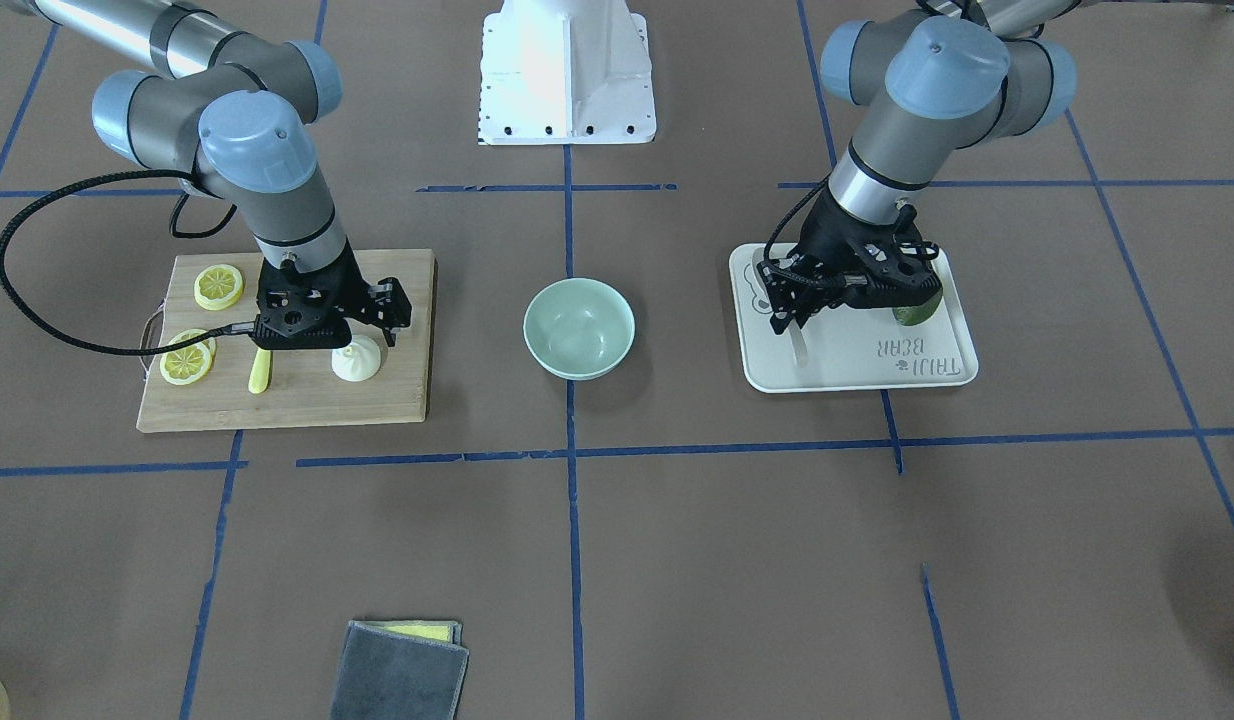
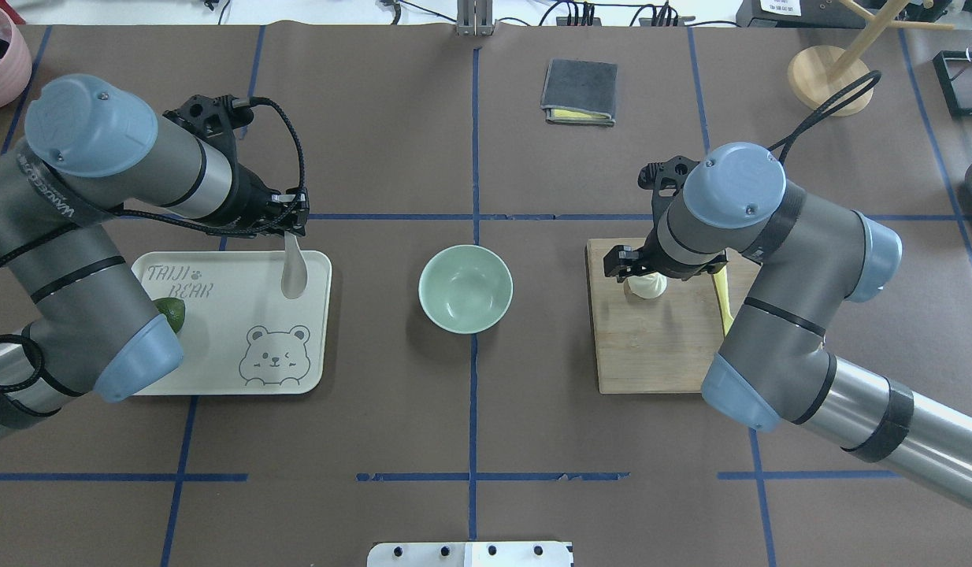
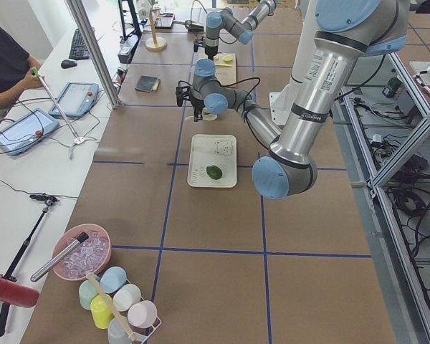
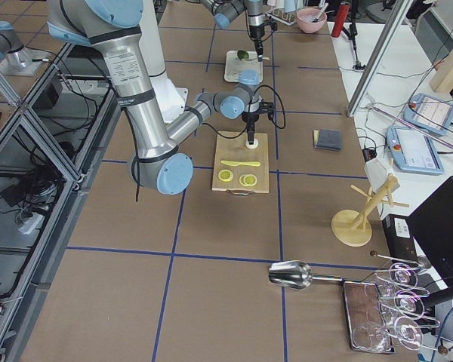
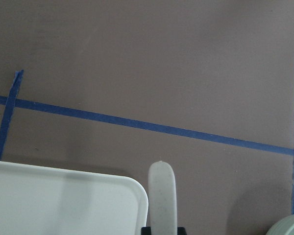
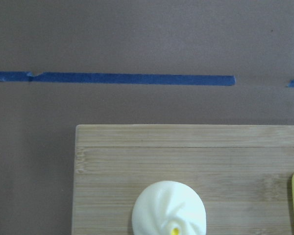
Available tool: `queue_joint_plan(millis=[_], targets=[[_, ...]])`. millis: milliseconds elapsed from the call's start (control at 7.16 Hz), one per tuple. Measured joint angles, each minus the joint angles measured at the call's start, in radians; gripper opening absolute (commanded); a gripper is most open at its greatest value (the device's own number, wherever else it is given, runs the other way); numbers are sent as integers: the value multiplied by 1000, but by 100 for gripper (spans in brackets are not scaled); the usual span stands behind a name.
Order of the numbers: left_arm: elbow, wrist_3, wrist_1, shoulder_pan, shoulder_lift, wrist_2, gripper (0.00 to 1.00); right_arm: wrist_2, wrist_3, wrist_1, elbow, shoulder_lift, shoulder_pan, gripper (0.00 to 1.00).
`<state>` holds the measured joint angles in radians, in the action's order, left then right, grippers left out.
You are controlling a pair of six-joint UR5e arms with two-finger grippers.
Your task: Put spoon and bun in bowl
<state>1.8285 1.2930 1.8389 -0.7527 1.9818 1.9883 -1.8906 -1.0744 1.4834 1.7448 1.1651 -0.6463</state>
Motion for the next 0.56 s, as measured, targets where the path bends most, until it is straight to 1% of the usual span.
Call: queue_joint_plan(millis=[279, 419, 559], targets=[[1, 0, -1, 0, 0, 0, 0, 1, 3, 0, -30, -4, 5, 99], [2, 0, -1, -1, 0, 0, 0, 2, 5, 1, -43, -10, 6, 91], [3, 0, -1, -2, 0, 0, 0, 2, 5, 1, -53, -19, 7, 72]])
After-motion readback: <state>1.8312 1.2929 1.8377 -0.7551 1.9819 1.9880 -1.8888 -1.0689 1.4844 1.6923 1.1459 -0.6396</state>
